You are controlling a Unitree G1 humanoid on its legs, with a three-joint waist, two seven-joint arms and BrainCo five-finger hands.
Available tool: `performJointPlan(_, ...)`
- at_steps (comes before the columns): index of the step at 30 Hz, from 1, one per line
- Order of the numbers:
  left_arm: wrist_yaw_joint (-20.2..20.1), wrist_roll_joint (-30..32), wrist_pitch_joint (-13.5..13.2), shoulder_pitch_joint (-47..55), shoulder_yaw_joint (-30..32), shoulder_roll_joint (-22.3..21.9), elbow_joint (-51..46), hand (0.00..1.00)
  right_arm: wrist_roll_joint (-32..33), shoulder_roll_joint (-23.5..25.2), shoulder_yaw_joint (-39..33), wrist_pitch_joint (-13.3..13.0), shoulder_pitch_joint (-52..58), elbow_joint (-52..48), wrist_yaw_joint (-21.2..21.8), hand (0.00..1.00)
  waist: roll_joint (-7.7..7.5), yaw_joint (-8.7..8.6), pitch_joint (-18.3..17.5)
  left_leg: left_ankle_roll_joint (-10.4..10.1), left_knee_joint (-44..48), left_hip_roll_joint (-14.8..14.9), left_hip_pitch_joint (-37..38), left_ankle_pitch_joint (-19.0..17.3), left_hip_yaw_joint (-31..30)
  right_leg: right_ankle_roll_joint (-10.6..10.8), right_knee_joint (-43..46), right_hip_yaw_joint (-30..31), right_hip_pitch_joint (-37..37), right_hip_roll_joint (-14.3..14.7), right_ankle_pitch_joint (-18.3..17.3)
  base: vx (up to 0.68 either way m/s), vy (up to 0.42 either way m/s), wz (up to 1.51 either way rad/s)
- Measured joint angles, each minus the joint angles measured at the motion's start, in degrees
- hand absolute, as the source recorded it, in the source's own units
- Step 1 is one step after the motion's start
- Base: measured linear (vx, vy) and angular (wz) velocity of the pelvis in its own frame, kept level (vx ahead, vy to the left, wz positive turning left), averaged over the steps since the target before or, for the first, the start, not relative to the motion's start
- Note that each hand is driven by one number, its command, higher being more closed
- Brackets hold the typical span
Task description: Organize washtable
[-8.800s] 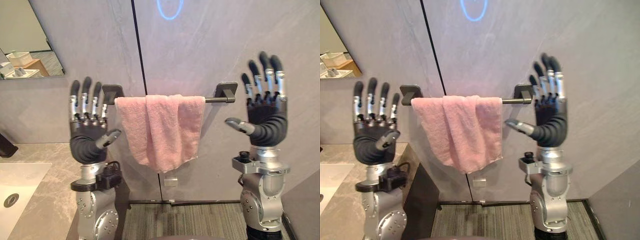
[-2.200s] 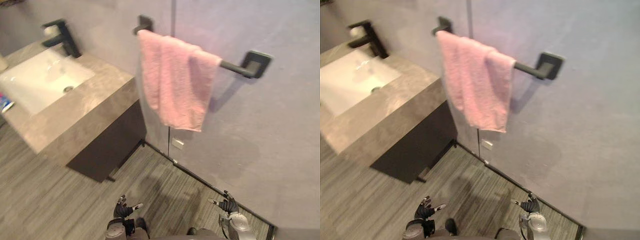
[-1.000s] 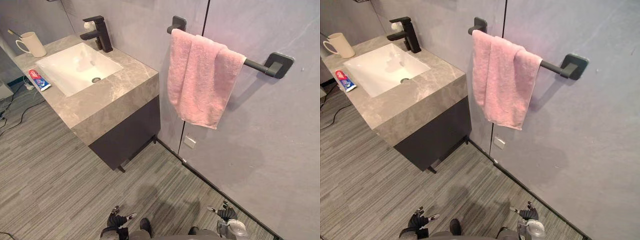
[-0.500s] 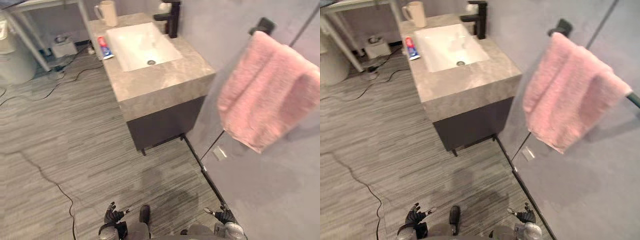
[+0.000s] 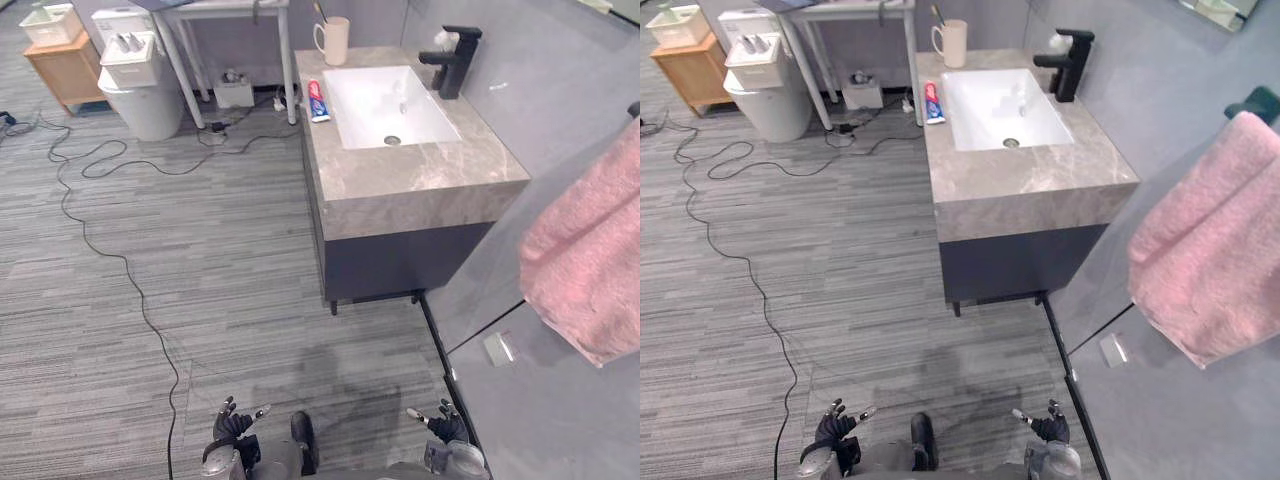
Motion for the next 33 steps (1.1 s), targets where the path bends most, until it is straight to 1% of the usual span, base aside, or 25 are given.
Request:
performJointPlan(1, 0.00, 0.00, 0.02, -0.29, 0.00, -0.22, -0.06, 0.00, 0.00, -0.01, -0.28, 0.01, 0.24, -0.10, -0.04, 0.00, -1.19, -0.18, -0.52, -0.74, 0.55, 0.25, -0.39, -2.60, 2.58, 0.39, -1.06, -1.13, 0.38, -0.48, 0.56, -0.01, 0.078, 0.84)
performJointPlan(2, 0.08, 0.02, -0.20, -0.79, -0.10, 0.50, -0.62, 0.00, 0.06, 0.52, -0.93, 0.04, 0.94, 0.29, -0.15, 0.00, -2.85, -0.59, -0.62, 2.27, 7.89, 3.07, -2.02, -5.67, 12.09, 0.20, -3.65, -2.72, 0.79, -2.87, 1.34, 0.08, 0.046, 0.64)
performJointPlan(3, -0.06, 0.01, -0.07, -0.81, -0.12, 0.50, -0.52, 0.00, 0.09, 0.39, -1.38, 0.05, 0.84, 0.18, -0.20, 0.00, -1.88, 0.05, -0.42, 3.18, 10.99, 5.38, -2.63, -6.28, 14.12, 0.34, -3.52, -3.51, 0.99, -2.73, 1.26, 0.08, 0.062, 0.71)
performJointPlan(4, 0.02, 0.01, 0.03, -0.48, -0.03, 0.04, -0.27, 0.00, 0.24, -0.32, -2.51, 0.05, 0.86, -0.06, -0.27, 0.00, -0.43, -0.52, -0.15, 1.47, 13.13, 8.75, -2.88, -4.79, 15.99, 1.27, -2.69, -4.73, 1.42, -2.04, 0.68, 0.04, 0.032, 0.59)
performJointPlan(7, 0.12, 0.01, -0.02, -0.15, 0.18, 0.67, 0.23, 0.00, 0.49, -0.98, -3.60, 0.54, 1.71, -0.22, -0.36, 0.00, -0.52, -0.33, -0.32, 0.07, 10.46, 5.01, -2.64, -3.50, 14.72, 2.24, -1.43, -6.75, 1.90, -4.81, 0.68, 0.02, 0.170, 0.68)
performJointPlan(8, 0.19, 0.01, 0.03, -0.90, 1.77, 0.91, 0.02, 0.00, 0.50, -0.24, -3.84, 0.56, 1.53, -0.36, -0.45, 0.00, -2.77, 0.06, -0.15, -7.07, 13.94, 5.70, -3.56, -10.48, 19.33, 3.04, -3.15, -7.91, 2.09, -6.67, 1.52, 0.05, 0.167, 0.30)
performJointPlan(9, 0.43, -0.01, 0.01, -1.08, 3.25, 1.58, -0.53, 0.00, 0.50, 0.61, -3.04, 0.55, 1.21, -0.75, -0.48, 0.00, -4.06, 0.48, -0.01, -4.55, 25.68, 11.33, -6.14, -14.89, 23.32, 4.07, -4.69, -8.98, 2.31, -7.88, 2.26, 0.06, 0.164, 0.20)
performJointPlan(10, 0.45, -0.01, 0.04, -0.84, 3.48, 1.90, -0.61, 0.00, 0.47, 0.60, -3.11, 0.54, 1.04, -0.98, -0.42, 0.00, -3.22, 0.61, -0.19, -3.13, 31.46, 15.28, -7.22, -16.23, 23.38, 4.06, -5.13, -9.70, 2.62, -7.84, 2.26, 0.07, 0.176, -0.01)
performJointPlan(11, 0.42, -0.02, 0.03, 0.76, 3.00, 1.61, -0.90, 0.00, 0.48, 0.02, -3.12, 0.53, 0.98, -1.31, -0.59, 0.00, -1.65, 0.85, -0.57, -3.59, 37.34, 23.18, -7.73, -16.66, 23.36, 4.19, -6.71, -10.53, 3.31, -6.52, 2.18, 0.03, 0.168, -0.10)
performJointPlan(12, 0.41, -0.02, 0.05, 1.61, 2.50, 1.32, -0.90, 0.00, 0.47, -0.47, -3.18, 0.51, 1.15, -1.43, -0.80, 0.00, -0.30, 0.78, -1.19, -4.05, 36.68, 25.93, -7.51, -16.46, 22.93, 4.61, -7.89, -10.73, 4.10, -5.95, 1.96, 0.12, 0.387, 0.19)
performJointPlan(13, 0.27, 0.08, 0.17, 2.12, 1.78, 1.32, -0.94, 0.00, 0.46, -1.12, -3.57, 0.61, 1.31, -0.29, -1.26, 0.00, 0.38, 0.13, -1.84, -4.94, 37.17, 26.36, -7.19, -15.00, 23.17, 8.71, -9.47, -11.34, 6.08, -7.33, 1.74, 0.15, 0.482, 0.45)
performJointPlan(14, 0.41, 0.02, 0.02, 1.51, 1.27, 1.94, -0.95, 0.00, 0.47, -1.66, -3.65, 0.98, 1.77, 2.02, -1.30, 0.00, -0.47, 0.73, -1.89, -3.52, 37.63, 23.40, -7.71, -16.64, 23.15, 10.12, -10.44, -11.85, 6.30, -9.57, 3.97, 0.15, 0.425, 0.52)
performJointPlan(16, 0.49, 0.01, -0.20, 1.53, 1.24, 3.84, -0.55, 0.00, 0.46, -0.86, -2.27, 1.08, 0.26, 4.71, -1.20, 0.00, -0.55, 1.36, -2.46, -1.90, 41.80, 23.36, -11.31, -19.49, 21.62, 9.50, -11.79, -11.90, 5.41, -9.80, 6.19, 0.14, 0.411, 0.25)
performJointPlan(17, 0.44, 0.01, -0.17, 1.01, 1.27, 5.46, 1.07, 0.00, 0.43, -0.17, -2.04, 1.15, -1.30, 6.86, -1.13, 0.00, -0.82, 2.02, -2.33, -1.13, 45.14, 23.39, -13.87, -21.85, 20.05, 11.00, -13.18, -11.74, 5.49, -9.85, 7.15, 0.17, 0.470, 0.20)
performJointPlan(19, 0.38, -0.05, 0.07, 0.46, 1.18, 6.83, 3.40, 0.00, 0.44, -0.31, -2.09, 1.23, -2.73, 8.53, -1.08, 0.00, -0.95, 1.93, -2.35, -0.05, 47.77, 22.89, -15.72, -24.28, 18.68, 11.63, -13.15, -11.34, 5.21, -10.46, 8.39, 0.12, 0.363, 0.16)
performJointPlan(20, 0.39, -0.04, 0.21, 0.51, 1.04, 6.98, 4.10, 0.00, 0.44, -1.27, -2.00, 1.21, -4.04, 9.98, -1.07, 0.00, -1.20, 2.09, -2.23, 0.19, 47.52, 20.76, -15.66, -26.09, 18.34, 10.98, -8.18, -9.93, 3.01, -13.01, 9.20, 0.12, 0.434, 0.14)
performJointPlan(21, 0.38, -0.04, 0.22, 0.63, 0.82, 7.01, 4.45, 0.00, 0.44, -1.72, -1.91, 1.20, -4.28, 9.91, -1.08, 0.00, -1.06, 2.11, -2.13, 0.15, 46.71, 19.57, -15.25, -26.63, 18.25, 9.35, -4.34, -8.91, 1.21, -14.53, 9.55, 0.13, 0.507, 0.20)
performJointPlan(22, 0.35, -0.04, 0.50, 0.59, -0.58, 7.32, 4.96, 0.00, 0.44, -2.74, -0.97, 1.18, -4.65, 9.87, -1.03, 0.00, -0.28, 1.80, -1.37, -0.44, 44.04, 17.31, -13.48, -27.46, 18.40, 1.00, 5.90, -4.29, -3.90, -17.07, 8.83, 0.09, 0.380, 0.22)
performJointPlan(23, 0.30, -0.04, 0.56, 0.50, -1.37, 7.74, 4.84, 0.00, 0.44, -3.04, -0.35, 1.19, -4.86, 9.87, -0.93, 0.00, -0.71, 1.49, -0.71, -0.59, 41.68, 15.69, -11.40, -27.36, 18.40, -1.20, 14.06, 0.80, -7.80, -16.98, 6.86, 0.11, 0.417, 0.30)
performJointPlan(25, 0.31, -0.03, 0.60, 0.92, -2.79, 8.92, 4.71, 0.00, 0.50, -3.20, 1.46, 0.92, -5.10, 9.45, -0.47, 0.00, -1.06, 0.12, 0.61, -1.19, 35.31, 11.34, -6.79, -26.99, 17.70, 0.24, 25.40, 8.04, -15.20, -13.37, 2.90, 0.12, 0.295, 0.24)
performJointPlan(26, 0.27, -0.03, 0.64, 1.59, -3.27, 9.45, 4.71, 0.00, 0.54, -3.09, 1.88, 0.54, -5.36, 8.96, -0.13, 0.00, -1.31, -0.73, 0.81, -1.26, 31.32, 9.13, -4.03, -26.72, 16.56, 1.33, 28.51, 10.26, -19.07, -9.26, -0.10, 0.17, 0.215, 0.26)
performJointPlan(27, 0.25, -0.03, 0.68, 1.78, -3.41, 9.59, 4.73, 0.00, 0.57, -3.23, 2.83, 0.13, -5.32, 8.21, -0.12, 0.00, -1.70, -1.38, 1.05, -1.38, 27.67, 7.62, -0.97, -25.86, 16.68, 0.79, 29.08, 8.37, -22.53, -5.94, -2.47, 0.19, 0.191, 0.27)
performJointPlan(29, 0.22, -0.06, 0.68, 1.05, -3.40, 9.39, 4.72, 0.00, 0.78, -3.26, 3.18, -0.33, -5.78, 8.01, -0.04, 0.00, -2.41, -1.63, 1.96, -1.58, 23.14, 5.87, 3.09, -23.40, 17.94, -0.13, 24.47, 3.21, -26.27, -3.23, -3.64, 0.21, 0.096, 0.31)
performJointPlan(31, 0.10, -0.07, 0.72, 0.44, -3.39, 8.82, 4.78, 0.00, 1.21, -3.27, 3.11, -0.40, -6.65, 7.96, 0.01, 0.00, -2.57, -1.99, 3.34, -0.93, 20.65, 4.81, 6.50, -22.89, 17.96, -0.84, 14.95, -2.11, -28.37, -0.33, -2.24, 0.28, 0.069, 0.29)
performJointPlan(33, -0.02, -0.07, 0.83, 0.30, -3.47, 8.32, 4.77, 0.00, 1.24, -3.22, 2.97, -0.42, -6.76, 7.16, 0.09, 0.00, -2.64, -2.43, 3.99, -1.11, 17.54, 3.43, 10.01, -22.64, 17.29, -2.01, 3.95, -5.31, -29.62, 2.29, 3.72, 0.41, 0.078, 0.34)
